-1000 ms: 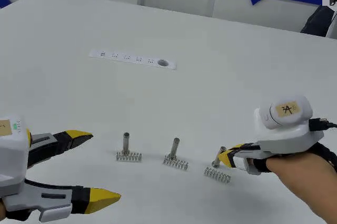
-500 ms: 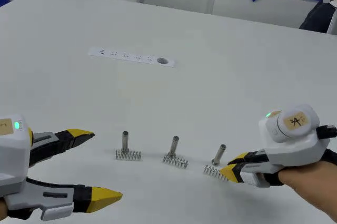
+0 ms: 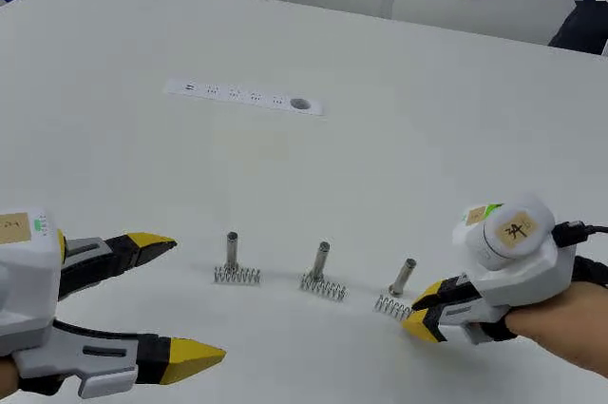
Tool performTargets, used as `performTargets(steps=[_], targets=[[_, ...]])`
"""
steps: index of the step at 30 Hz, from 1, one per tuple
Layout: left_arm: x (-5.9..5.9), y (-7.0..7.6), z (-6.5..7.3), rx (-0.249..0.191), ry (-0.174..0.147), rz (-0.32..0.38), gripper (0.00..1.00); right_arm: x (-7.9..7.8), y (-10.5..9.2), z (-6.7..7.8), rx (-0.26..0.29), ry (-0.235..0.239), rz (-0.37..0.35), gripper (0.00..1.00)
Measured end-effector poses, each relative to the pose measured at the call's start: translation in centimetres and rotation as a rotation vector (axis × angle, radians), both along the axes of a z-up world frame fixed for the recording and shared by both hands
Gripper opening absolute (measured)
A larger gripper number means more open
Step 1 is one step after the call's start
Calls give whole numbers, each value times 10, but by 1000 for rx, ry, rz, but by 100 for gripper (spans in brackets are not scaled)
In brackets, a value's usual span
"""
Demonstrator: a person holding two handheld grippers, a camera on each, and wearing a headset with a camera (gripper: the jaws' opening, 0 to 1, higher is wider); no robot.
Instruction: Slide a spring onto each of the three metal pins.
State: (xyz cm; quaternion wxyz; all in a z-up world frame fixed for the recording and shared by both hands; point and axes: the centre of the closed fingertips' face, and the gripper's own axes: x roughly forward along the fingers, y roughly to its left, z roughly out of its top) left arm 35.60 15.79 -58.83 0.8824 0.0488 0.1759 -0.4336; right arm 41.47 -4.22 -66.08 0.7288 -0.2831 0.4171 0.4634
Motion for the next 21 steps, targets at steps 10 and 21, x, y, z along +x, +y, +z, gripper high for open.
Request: performTargets(steps=[10, 21], targets=[[-1, -7, -5, -3, 11, -23, 79, -1, 0, -5, -35, 12, 43, 12], [-10, -23, -9, 0, 24, -92, 73, -18, 8, 4, -37, 27, 88, 12]])
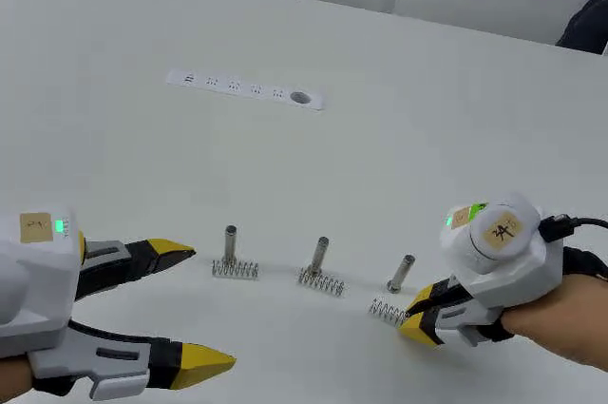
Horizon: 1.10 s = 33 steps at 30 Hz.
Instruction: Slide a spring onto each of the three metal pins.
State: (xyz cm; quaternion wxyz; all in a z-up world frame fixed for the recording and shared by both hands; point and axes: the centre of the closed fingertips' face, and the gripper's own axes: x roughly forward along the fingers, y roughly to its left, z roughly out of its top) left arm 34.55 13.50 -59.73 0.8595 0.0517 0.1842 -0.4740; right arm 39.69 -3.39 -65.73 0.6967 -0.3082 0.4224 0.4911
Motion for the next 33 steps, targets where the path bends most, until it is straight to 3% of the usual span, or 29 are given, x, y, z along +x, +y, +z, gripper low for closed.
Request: performTargets(steps=[8, 16, 33], targets=[[-6, -22, -7, 8, 23, -107, 62, -20, 27, 14, 67, 31, 81, 11], [-3, -44, -10, 0, 33, -188, 55, -35, 48, 22, 82, 35, 168, 11], [-2, -57, -8, 17, 23, -279, 40, -47, 84, 38, 119, 17, 287, 11]])
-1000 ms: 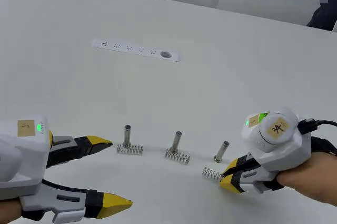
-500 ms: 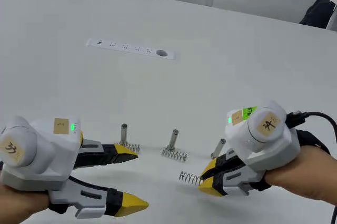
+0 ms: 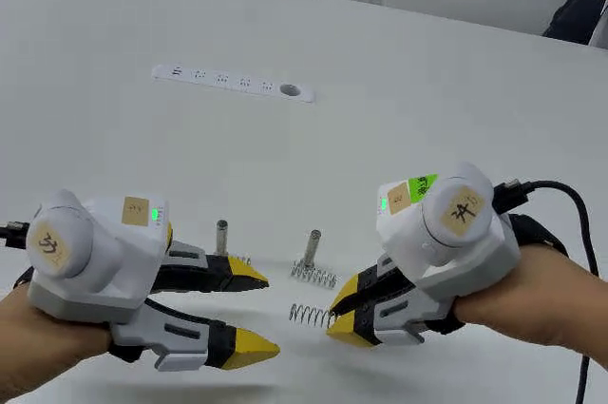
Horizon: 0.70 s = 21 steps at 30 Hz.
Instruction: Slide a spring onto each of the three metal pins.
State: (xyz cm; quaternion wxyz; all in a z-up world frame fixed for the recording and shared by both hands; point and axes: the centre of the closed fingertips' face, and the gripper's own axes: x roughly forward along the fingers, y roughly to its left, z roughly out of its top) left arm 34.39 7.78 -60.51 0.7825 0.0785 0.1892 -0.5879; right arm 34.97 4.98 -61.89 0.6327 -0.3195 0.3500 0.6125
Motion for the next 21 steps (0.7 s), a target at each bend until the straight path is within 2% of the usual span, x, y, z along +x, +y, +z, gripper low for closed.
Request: performTargets(steps=[13, 17, 21], targets=[[-6, -8, 5, 19, -31, -58, 27, -11, 13, 6, 15, -16, 75, 12], [-8, -9, 5, 27, -36, -74, 19, -13, 16, 9, 23, -21, 90, 12], [-8, -9, 6, 34, -41, -79, 15, -15, 18, 11, 30, -26, 102, 12]])
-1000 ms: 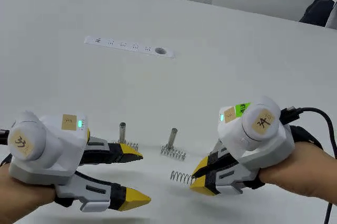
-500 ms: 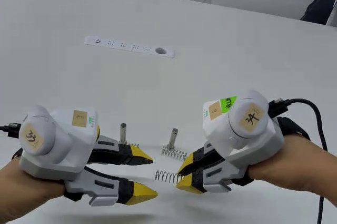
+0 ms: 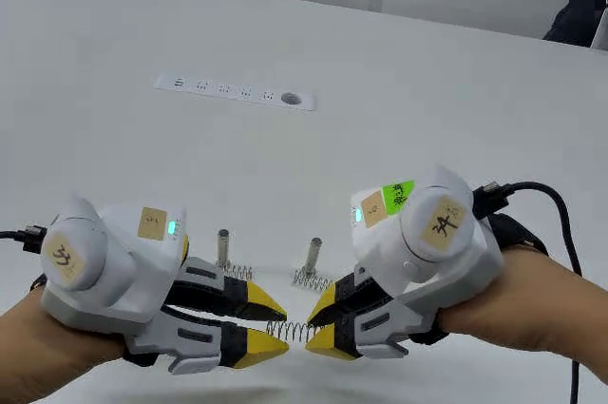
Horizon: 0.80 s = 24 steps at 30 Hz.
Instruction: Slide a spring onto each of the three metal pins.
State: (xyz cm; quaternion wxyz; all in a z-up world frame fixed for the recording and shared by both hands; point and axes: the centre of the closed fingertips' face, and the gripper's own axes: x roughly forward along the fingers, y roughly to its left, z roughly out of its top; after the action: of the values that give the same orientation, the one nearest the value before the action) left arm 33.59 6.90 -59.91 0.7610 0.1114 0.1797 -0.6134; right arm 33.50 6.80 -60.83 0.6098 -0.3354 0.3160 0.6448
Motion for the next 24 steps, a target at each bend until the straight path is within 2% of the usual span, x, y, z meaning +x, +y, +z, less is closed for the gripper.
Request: performTargets(steps=[6, 11, 19, 24], targets=[[-6, -1, -3, 16, -1, -25, 11, -3, -1, -2, 0, 4, 11, 12], [-9, -2, -1, 20, -2, -46, 10, -7, -1, -3, 3, 29, 9, 12], [-8, -2, 7, -5, 2, -40, 10, -6, -4, -8, -5, 37, -3, 14], [-8, -1, 5, -6, 9, -37, 10, -5, -3, -6, -2, 21, 0, 12]])
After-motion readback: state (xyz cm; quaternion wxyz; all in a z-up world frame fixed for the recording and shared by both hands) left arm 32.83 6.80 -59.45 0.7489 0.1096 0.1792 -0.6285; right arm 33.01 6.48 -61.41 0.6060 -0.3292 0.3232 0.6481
